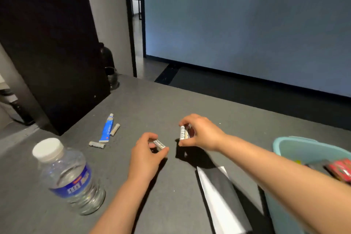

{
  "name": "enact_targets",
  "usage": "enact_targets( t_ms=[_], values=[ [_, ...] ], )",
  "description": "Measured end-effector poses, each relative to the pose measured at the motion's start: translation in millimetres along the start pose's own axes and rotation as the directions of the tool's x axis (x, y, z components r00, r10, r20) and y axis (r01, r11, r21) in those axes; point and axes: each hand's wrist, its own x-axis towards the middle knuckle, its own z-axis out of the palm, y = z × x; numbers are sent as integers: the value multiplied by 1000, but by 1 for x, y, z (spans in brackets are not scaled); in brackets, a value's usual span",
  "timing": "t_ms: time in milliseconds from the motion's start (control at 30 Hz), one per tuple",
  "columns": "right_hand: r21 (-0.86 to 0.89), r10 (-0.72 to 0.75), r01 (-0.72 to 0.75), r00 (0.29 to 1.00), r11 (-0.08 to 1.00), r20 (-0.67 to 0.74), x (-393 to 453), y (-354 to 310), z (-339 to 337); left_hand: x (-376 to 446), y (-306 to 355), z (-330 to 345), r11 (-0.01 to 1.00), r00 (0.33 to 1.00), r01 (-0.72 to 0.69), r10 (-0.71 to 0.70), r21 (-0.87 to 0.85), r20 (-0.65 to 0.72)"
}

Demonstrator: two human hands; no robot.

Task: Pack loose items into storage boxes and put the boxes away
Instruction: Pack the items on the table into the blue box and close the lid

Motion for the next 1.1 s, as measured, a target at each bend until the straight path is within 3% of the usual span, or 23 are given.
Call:
enact_targets(
  t_ms=[200,467,633,833,967,1100],
  values=[
    [68,104,-89,962,994,-254,-143,36,-69,-56,91,33,973,956,-202,221,-111,192],
    [110,423,-413,828,904,-368,-306,110,-95,-131,155,86,917,826,-330,396,-226,400],
    [66,408,-403,896,913,-175,-336,121,-79,-156,169,113,913,789,-337,408,-232,460],
    [-33,236,-234,964,972,123,-299,108,-35,-164,167,119,924,810,-333,383,-189,444],
    [-97,236,-223,959,970,156,-269,103,-14,-158,158,106,933,850,-327,361,-152,383],
    [-40,267,-264,953,964,145,-253,106,-1,-152,152,92,946,883,-293,324,-139,341]
  ],
)
